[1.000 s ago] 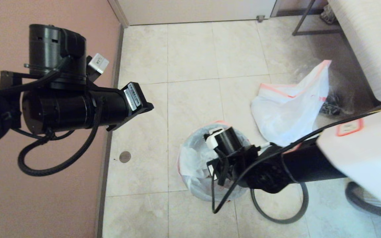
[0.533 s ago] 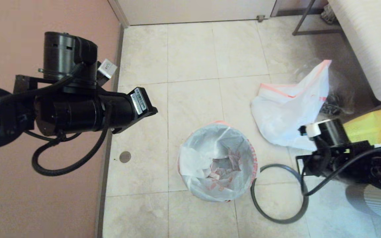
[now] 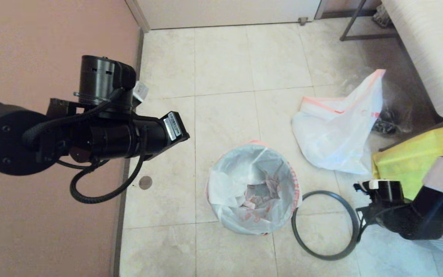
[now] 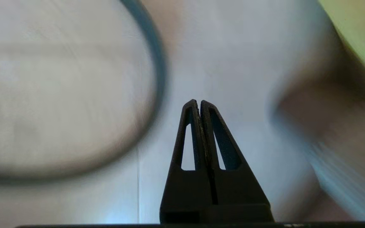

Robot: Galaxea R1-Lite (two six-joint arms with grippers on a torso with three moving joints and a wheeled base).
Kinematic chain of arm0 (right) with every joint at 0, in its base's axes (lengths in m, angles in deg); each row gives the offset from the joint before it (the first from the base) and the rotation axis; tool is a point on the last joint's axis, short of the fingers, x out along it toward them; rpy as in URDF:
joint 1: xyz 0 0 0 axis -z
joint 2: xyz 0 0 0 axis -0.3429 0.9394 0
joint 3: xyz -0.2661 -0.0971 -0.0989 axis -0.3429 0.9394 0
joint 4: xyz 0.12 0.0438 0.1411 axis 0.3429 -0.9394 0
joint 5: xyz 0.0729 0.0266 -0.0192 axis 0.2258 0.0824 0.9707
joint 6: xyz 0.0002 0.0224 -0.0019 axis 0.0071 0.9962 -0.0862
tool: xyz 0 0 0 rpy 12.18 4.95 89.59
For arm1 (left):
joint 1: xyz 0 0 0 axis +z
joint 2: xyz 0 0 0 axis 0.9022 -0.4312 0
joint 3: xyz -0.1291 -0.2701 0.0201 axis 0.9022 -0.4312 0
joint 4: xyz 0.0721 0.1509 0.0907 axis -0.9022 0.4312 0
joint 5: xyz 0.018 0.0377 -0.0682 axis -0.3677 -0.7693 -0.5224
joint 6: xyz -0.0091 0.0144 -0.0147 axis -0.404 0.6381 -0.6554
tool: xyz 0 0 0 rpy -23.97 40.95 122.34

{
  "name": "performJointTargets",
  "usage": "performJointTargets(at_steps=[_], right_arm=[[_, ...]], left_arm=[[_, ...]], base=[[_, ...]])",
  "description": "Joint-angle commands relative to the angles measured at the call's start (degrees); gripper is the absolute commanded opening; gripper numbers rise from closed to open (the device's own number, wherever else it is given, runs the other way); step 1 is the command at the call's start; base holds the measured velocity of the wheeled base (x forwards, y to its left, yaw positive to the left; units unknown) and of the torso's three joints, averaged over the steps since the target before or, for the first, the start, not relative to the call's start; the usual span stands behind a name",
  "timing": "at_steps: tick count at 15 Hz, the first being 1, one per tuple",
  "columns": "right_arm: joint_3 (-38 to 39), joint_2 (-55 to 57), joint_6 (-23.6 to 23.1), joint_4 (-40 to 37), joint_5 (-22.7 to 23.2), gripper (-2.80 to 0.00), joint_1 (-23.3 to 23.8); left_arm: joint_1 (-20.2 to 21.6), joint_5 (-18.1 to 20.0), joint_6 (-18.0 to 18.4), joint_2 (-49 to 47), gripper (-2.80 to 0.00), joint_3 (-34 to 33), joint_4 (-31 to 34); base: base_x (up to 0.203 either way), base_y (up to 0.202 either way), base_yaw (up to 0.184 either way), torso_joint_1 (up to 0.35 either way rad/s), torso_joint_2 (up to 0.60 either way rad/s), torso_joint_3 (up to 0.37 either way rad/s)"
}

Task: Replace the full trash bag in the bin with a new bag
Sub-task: Place the trash can ring on the trash can

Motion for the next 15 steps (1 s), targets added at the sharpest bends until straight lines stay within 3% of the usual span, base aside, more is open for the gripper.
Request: performJointTargets(at_steps=[1, 3, 10, 11, 15], right_arm=[[-4.0, 11.5, -3.6, 7.7, 2.1, -2.8, -0.2], [-5.5, 13.2, -5.0, 9.3, 3.9, -2.8, -1.1], [-15.2, 15.7, -5.0, 7.1, 3.8, -2.8, -1.2], [-14.6, 14.9, -5.4, 7.2, 3.6, 0.0, -1.3], [-17.3, 16.5, -5.5, 6.9, 3.6, 0.0, -1.0]], left_arm=[[-0.1, -0.1, -0.2, -0.6, -2.8, 0.0, 0.0], [-0.1, -0.1, -0.1, -1.0, -2.8, -0.1, 0.0], [-0.1, -0.7, -0.1, -2.3, -2.8, -0.1, 0.0], [-0.2, -0.7, -0.1, -2.6, -2.8, -0.1, 0.0], [-0.5, -0.8, -0.1, -3.0, -2.8, -0.2, 0.0]], base=[[0.0, 0.0, 0.0, 0.0, 0.0, 0.0], [0.0, 0.0, 0.0, 0.0, 0.0, 0.0], [0.0, 0.0, 0.0, 0.0, 0.0, 0.0], [0.0, 0.0, 0.0, 0.0, 0.0, 0.0], [0.0, 0.0, 0.0, 0.0, 0.0, 0.0]])
